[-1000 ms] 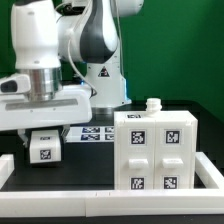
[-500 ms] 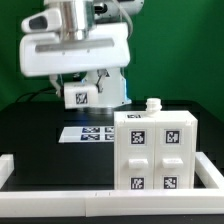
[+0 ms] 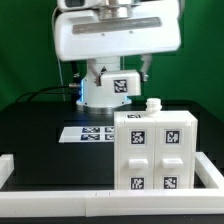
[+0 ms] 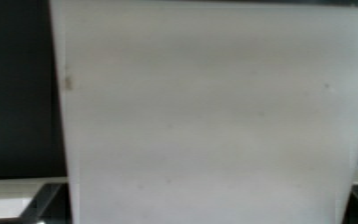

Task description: Assemble cabinet

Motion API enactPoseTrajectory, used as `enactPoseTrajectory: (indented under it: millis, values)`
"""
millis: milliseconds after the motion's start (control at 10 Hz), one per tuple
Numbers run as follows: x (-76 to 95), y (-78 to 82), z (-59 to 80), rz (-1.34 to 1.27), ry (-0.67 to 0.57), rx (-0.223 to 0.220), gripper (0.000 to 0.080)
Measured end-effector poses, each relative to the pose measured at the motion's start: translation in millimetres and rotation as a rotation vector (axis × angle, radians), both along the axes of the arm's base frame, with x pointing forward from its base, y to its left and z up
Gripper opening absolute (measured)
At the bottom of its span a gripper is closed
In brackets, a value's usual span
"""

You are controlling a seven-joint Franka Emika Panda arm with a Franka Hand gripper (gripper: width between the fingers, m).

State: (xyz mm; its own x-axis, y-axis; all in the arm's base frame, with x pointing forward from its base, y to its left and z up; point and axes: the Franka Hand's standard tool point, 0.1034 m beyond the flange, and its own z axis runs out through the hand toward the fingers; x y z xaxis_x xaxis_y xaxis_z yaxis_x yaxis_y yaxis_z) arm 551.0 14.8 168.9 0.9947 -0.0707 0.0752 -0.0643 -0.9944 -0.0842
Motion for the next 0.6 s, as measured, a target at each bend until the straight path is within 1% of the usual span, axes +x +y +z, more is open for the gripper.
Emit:
enactPoseTrajectory:
  millis: [500,600]
  values:
    - [-1.6,-0.1,-2.7,0.021,0.003,0.000,0.0558]
    - [5.2,6.6,-0.2,0.031,-0.006,0.002,0.0558]
